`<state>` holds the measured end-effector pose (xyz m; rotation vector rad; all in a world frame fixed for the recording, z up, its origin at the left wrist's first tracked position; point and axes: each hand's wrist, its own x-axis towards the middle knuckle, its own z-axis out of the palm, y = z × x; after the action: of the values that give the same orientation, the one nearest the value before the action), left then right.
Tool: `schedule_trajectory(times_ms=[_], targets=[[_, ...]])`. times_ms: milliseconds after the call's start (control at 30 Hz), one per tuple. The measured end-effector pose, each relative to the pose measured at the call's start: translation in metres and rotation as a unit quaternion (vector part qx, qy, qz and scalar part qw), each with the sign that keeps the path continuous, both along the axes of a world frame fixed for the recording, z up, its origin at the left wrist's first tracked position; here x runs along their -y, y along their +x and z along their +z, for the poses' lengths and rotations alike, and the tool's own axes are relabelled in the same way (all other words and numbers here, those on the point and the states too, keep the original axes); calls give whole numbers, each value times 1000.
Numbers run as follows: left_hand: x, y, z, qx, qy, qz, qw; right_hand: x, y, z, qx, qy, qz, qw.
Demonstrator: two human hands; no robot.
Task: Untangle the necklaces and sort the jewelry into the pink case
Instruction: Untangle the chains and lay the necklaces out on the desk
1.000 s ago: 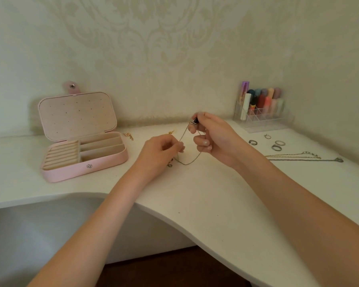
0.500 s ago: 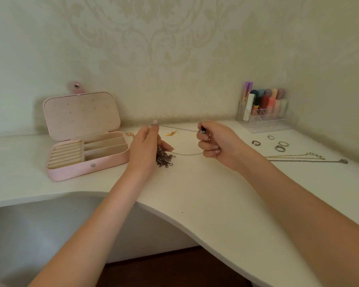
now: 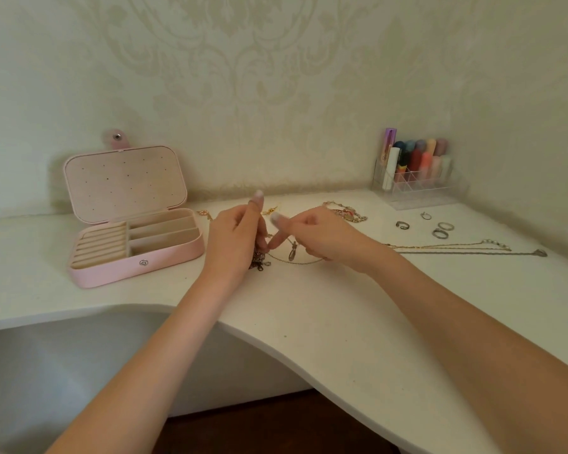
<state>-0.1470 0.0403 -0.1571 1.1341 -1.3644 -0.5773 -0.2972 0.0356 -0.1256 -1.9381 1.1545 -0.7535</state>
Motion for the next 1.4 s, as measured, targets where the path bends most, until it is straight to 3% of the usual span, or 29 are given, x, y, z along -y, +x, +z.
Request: schedule_trajectory(times_ms=[100, 233, 400, 533, 600, 667, 800, 1000, 1133, 1300, 1400], targets=[[3, 2, 0, -44, 19, -4, 999, 2, -7, 3, 16, 55, 23, 998], [5, 3, -1, -34, 19, 13, 999, 4, -14, -3, -10, 2, 24, 1000], [7, 5, -5, 53, 9, 56, 997, 13, -21, -7, 187, 63, -79, 977], [9, 6, -5, 109, 18, 114, 987, 17, -22, 0, 356, 88, -112, 924], [11, 8, -6, 102, 30, 124, 987, 17, -23, 4, 449, 114, -113, 879], [13, 11, -8, 51, 45, 124, 990, 18, -29, 9, 479, 134, -140, 856], [15, 14, -8, -1, 51, 114, 992, 21, -41, 8, 350, 119, -197, 908], [12, 10, -6, 10, 46, 90, 995, 15, -31, 8, 189, 98, -137, 967], [7, 7, -4, 53, 38, 144, 987, 13, -27, 8, 128, 57, -115, 983], [4, 5, 3, -72, 80, -16, 994, 2, -21, 9, -8, -38, -65, 997], [4, 7, 3, -86, 77, -34, 993, -4, -6, -2, -88, -75, 9, 993]])
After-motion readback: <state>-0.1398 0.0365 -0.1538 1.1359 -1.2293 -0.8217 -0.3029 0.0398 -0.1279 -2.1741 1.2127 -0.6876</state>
